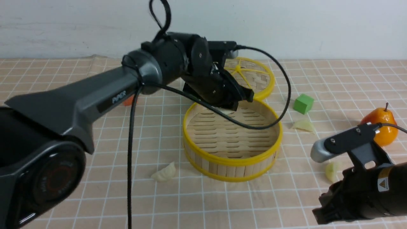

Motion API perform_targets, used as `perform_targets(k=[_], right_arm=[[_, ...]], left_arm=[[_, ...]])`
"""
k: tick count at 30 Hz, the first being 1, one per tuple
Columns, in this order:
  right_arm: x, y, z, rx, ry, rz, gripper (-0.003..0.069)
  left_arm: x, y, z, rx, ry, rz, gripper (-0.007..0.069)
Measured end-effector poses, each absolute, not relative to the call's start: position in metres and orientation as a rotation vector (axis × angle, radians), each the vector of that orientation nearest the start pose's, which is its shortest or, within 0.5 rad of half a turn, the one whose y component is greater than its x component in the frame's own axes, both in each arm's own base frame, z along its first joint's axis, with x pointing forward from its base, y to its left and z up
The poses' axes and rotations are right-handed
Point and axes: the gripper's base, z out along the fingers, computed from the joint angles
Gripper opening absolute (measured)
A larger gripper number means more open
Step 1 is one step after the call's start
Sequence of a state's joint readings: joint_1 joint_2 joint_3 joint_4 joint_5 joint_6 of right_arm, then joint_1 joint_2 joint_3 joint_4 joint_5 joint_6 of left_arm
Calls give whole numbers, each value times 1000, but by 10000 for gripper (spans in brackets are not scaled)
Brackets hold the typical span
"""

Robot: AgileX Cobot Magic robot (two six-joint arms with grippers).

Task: Put the dumplings into the steamer on the table with the brown tablecloth.
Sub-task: 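Place the dumpling into the bamboo steamer basket with the left gripper, then reach for and grasp a dumpling on the table with the left gripper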

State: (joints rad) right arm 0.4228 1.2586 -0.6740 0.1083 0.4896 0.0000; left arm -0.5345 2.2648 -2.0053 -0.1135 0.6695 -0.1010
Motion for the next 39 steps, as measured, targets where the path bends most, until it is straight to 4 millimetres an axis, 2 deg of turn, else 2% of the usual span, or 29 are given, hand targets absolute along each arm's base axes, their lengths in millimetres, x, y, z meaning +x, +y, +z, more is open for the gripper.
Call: perform_targets(k=[4, 8, 12, 13, 14, 16, 18, 19, 21, 23, 25, 27, 29, 32, 33, 35, 36, 37, 38, 39], right_arm=[[209, 99, 228, -434, 2539, 268, 13], [209, 99, 228, -431, 2538, 271, 13], [209, 99, 228, -430, 2535, 271, 13], [209, 99, 228, -430, 2535, 271, 17], [209, 99, 228, -430, 2535, 271, 17], [209, 100, 228, -429, 2534, 272, 19], [209, 100, 228, -428, 2536, 273, 20], [209, 100, 228, -426, 2539, 275, 21], [208, 100, 228, -427, 2543, 274, 21], [208, 99, 227, -428, 2546, 274, 21], [208, 99, 227, -428, 2547, 274, 23], [208, 99, 227, -428, 2547, 274, 25], [208, 99, 227, -428, 2547, 274, 24], [208, 99, 227, -428, 2547, 274, 24], [208, 100, 227, -423, 2549, 279, 24], [208, 100, 227, -414, 2551, 289, 24], [208, 101, 227, -401, 2554, 301, 24], [208, 101, 228, -396, 2555, 306, 24], [208, 101, 228, -394, 2556, 309, 25], [208, 101, 228, -391, 2555, 311, 26]], left_arm=[[456, -271, 203, 428, 2391, -360, 227], [458, -272, 194, 384, 2405, -367, 227], [458, -271, 191, 356, 2432, -370, 281], [457, -270, 194, 364, 2436, -353, 349], [456, -270, 194, 367, 2440, -347, 364], [453, -266, 212, 381, 2422, -323, 448], [448, -263, 232, 385, 2402, -319, 466], [441, -258, 254, 389, 2392, -309, 480], [422, -246, 301, 383, 2377, -311, 477], [401, -233, 340, 379, 2381, -308, 459], [382, -222, 364, 381, 2420, -291, 430], [367, -213, 372, 387, 2475, -267, 413], [351, -203, 362, 401, 2568, -225, 393], [341, -198, 343, 413, 2624, -201, 388], [337, -195, 322, 423, 2657, -178, 386], [334, -192, 298, 440, 2681, -151, 384], [333, -190, 271, 474, 2682, -123, 384], [332, -189, 255, 499, 2684, -106, 384], [331, -188, 248, 508, 2694, -98, 384], [331, -188, 234, 531, 2690, -89, 384]])
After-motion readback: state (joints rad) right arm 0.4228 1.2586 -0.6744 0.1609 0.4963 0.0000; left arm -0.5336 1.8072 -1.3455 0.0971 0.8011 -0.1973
